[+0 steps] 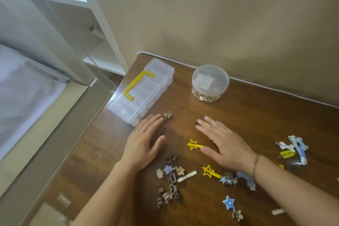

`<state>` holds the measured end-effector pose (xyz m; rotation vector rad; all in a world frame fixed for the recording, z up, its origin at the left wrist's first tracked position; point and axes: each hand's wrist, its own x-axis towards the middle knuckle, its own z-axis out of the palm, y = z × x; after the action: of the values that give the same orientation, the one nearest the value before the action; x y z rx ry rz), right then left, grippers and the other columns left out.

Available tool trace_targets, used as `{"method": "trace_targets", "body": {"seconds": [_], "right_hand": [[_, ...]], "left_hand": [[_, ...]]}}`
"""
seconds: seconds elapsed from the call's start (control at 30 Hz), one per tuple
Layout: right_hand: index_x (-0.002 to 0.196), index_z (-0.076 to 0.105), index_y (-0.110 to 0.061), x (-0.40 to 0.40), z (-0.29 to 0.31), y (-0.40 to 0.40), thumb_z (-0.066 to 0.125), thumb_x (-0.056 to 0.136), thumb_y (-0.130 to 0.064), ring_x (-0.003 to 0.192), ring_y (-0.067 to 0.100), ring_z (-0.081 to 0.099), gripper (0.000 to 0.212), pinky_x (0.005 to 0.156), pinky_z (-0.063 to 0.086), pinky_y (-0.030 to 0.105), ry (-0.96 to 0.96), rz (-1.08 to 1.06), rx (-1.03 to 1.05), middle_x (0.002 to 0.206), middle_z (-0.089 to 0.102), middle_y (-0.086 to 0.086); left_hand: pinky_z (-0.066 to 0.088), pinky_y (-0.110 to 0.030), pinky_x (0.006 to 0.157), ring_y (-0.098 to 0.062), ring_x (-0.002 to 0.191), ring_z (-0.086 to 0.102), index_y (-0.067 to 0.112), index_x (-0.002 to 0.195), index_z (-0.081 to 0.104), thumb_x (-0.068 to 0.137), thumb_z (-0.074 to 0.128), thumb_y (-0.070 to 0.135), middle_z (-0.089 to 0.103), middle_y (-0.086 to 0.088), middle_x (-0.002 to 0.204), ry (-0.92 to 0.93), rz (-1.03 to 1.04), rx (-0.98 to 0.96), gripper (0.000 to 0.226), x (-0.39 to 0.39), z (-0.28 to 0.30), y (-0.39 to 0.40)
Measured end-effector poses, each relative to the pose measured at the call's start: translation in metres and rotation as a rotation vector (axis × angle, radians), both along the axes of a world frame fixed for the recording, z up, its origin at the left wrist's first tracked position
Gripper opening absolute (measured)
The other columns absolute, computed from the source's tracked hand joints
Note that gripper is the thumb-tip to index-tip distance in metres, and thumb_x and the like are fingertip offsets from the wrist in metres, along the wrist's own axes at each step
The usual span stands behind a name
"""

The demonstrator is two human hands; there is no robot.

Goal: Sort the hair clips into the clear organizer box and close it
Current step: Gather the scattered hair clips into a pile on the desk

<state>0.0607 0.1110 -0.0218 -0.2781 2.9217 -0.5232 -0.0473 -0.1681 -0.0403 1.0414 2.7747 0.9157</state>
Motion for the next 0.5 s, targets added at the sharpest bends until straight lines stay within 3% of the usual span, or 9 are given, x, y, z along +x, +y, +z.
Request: {"method": "trace_targets", "body": {"seconds": [0.13, 0.3, 0.4, 0.5], "right_hand": [[0.154, 0.012, -0.029, -0.056, -0.003, -0.034, 0.03, 0.092, -0.062, 0.149, 0.007, -0.008, 0.073, 0.122, 0.003, 0.034, -0.067, 0.098, 0.004, 0.162, 0.004, -0.012], [0.155, 0.011, -0.024, -0.089, -0.006, -0.071, 0.037, 0.095, -0.057, 0.15, 0.011, -0.006, 0.073, 0.122, 0.006, 0.037, -0.062, 0.232, 0.042, 0.164, 0.0, -0.006], [0.151, 0.027, -0.022, -0.095, -0.007, -0.078, 0.047, 0.093, -0.052, 0.149, 0.019, 0.01, 0.068, 0.121, 0.013, 0.036, 0.018, 0.27, 0.015, 0.16, 0.021, 0.001], [0.138, 0.047, -0.02, -0.099, -0.004, -0.083, 0.059, 0.086, -0.042, 0.133, 0.026, 0.036, 0.058, 0.109, 0.037, 0.04, 0.073, 0.357, 0.026, 0.137, 0.044, 0.006]], "left_hand": [[0.04, -0.044, 0.111, -0.022, 0.134, 0.051, 0.013, 0.133, 0.061, 0.099, 0.046, 0.043, 0.055, -0.002, 0.144, 0.043, 0.155, 0.068, 0.048, 0.018, -0.013, -0.039], [0.041, -0.051, 0.109, -0.015, 0.138, 0.045, 0.016, 0.137, 0.057, 0.098, 0.049, 0.047, 0.051, 0.002, 0.147, -0.089, 0.152, 0.109, 0.051, 0.033, -0.019, -0.047], [0.039, -0.046, 0.112, -0.01, 0.143, 0.037, 0.02, 0.144, 0.049, 0.096, 0.051, 0.048, 0.042, 0.006, 0.154, -0.18, 0.1, 0.134, 0.056, 0.051, -0.014, -0.035], [0.034, -0.039, 0.117, -0.007, 0.15, 0.023, 0.022, 0.15, 0.04, 0.094, 0.054, 0.052, 0.021, 0.008, 0.164, -0.262, 0.017, 0.102, 0.065, 0.087, -0.012, -0.014]]}}
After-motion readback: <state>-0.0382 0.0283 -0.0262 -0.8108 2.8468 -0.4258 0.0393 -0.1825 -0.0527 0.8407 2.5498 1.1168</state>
